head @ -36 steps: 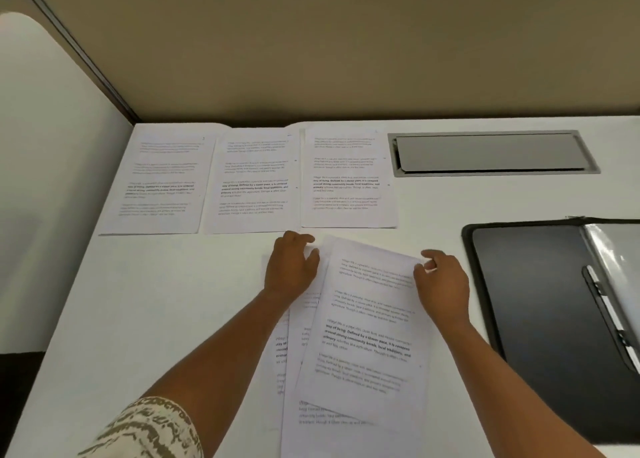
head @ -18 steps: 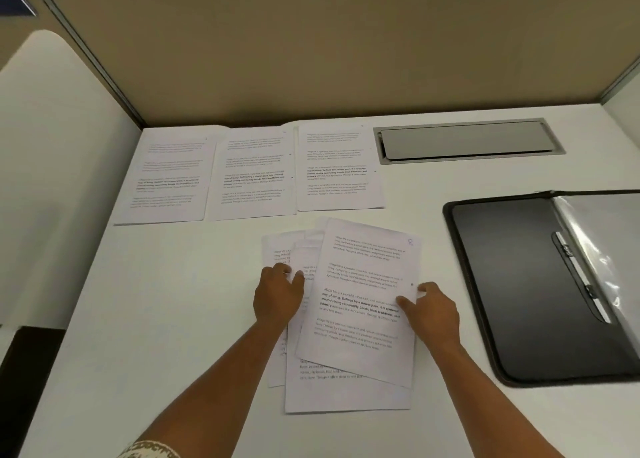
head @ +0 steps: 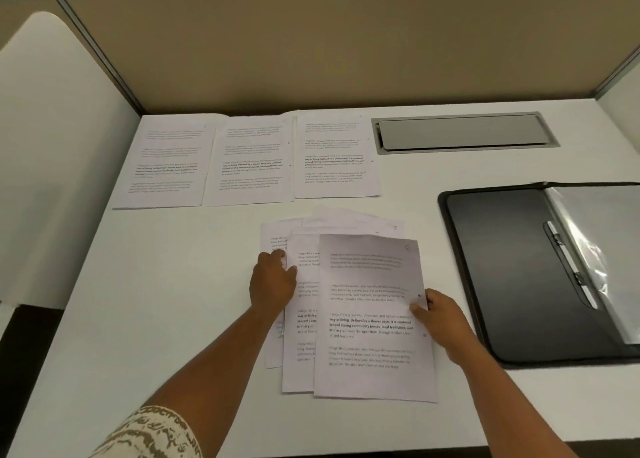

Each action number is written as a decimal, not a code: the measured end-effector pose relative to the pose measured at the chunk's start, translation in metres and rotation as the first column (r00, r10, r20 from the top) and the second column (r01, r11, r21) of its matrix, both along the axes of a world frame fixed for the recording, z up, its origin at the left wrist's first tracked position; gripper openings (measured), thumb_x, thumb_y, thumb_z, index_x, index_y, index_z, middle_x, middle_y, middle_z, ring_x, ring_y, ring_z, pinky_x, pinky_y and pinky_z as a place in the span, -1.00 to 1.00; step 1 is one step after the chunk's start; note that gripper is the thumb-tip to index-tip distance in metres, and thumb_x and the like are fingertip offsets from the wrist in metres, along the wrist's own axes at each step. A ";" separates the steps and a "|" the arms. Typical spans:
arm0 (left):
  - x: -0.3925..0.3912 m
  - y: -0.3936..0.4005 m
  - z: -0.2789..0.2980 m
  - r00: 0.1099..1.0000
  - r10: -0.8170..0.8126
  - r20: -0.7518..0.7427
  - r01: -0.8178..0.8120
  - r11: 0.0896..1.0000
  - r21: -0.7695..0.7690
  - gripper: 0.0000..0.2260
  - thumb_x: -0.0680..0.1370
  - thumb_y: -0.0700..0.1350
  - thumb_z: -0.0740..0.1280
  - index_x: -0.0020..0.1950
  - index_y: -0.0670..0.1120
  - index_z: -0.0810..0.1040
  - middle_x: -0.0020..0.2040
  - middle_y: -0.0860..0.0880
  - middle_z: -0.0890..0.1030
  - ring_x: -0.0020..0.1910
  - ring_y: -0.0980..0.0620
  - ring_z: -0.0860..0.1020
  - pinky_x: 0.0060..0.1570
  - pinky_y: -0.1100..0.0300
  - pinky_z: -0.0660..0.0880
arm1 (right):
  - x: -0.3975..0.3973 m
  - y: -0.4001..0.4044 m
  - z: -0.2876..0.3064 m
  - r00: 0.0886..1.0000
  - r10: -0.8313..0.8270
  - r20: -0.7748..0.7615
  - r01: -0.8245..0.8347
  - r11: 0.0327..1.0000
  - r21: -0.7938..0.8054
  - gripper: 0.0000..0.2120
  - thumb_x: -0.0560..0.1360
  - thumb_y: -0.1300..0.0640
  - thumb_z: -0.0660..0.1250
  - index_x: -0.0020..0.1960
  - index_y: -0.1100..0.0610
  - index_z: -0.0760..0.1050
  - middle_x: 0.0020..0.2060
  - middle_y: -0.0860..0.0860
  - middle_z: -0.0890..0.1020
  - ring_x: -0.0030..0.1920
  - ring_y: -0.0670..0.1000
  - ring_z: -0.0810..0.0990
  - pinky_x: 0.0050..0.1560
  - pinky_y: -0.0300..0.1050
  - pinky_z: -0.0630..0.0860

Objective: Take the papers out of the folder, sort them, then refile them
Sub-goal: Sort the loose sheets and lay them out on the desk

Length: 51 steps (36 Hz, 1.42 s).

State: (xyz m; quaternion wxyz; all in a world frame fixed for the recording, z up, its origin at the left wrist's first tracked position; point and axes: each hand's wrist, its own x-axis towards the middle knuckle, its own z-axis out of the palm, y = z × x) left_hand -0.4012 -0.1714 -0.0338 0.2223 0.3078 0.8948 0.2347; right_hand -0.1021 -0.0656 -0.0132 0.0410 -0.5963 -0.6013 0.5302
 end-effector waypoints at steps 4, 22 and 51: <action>-0.001 0.005 -0.004 1.000 0.003 -0.016 -0.002 1.000 0.008 -0.54 0.53 0.09 0.42 0.36 -0.09 0.50 0.20 -0.14 0.52 0.17 -0.13 0.55 0.14 -0.01 0.53 | 0.011 -0.008 -0.003 0.999 0.013 -0.038 -0.015 0.999 -0.049 -0.89 0.64 0.13 0.29 0.14 0.03 0.55 0.04 -0.03 0.69 0.02 0.08 0.68 0.10 0.18 0.64; -0.006 0.009 0.005 0.803 -0.014 0.595 -0.203 0.934 0.296 -0.74 0.56 -0.34 0.30 0.12 -0.02 0.59 -0.08 -0.01 0.69 -0.13 -0.04 0.62 -0.10 0.00 0.58 | 0.005 -0.009 0.002 0.994 -0.013 -0.108 0.013 1.000 0.005 -0.91 0.65 0.13 0.27 0.11 0.01 0.54 0.03 -0.06 0.67 -0.02 0.01 0.67 -0.06 -0.09 0.62; -0.031 0.021 0.016 0.879 -0.037 0.476 -0.088 0.967 0.238 -0.72 0.52 -0.37 0.27 -0.20 -0.03 0.63 -0.20 0.05 0.67 -0.20 0.04 0.58 -0.16 0.24 0.51 | -0.021 0.018 0.009 0.904 -0.097 -0.416 0.059 0.993 -0.103 -0.72 0.59 0.24 0.36 0.27 0.04 0.60 0.13 -0.03 0.71 0.19 -0.03 0.64 0.25 -0.07 0.50</action>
